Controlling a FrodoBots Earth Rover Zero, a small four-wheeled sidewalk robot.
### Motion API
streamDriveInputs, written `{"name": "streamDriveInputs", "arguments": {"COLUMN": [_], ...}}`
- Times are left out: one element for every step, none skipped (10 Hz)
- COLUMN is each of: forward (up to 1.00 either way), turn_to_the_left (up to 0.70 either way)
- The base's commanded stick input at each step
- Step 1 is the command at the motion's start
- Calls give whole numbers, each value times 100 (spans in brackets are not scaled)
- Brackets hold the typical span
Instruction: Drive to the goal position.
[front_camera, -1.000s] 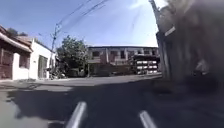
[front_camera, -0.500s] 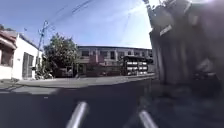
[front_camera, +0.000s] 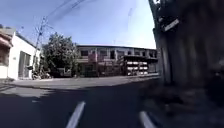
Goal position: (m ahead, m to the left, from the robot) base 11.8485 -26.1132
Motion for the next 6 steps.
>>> {"name": "streamDriveInputs", "arguments": {"forward": [85, 85, 85, 85, 85, 85], "turn_to_the_left": [0, 0, 0, 0, 0, 0]}}
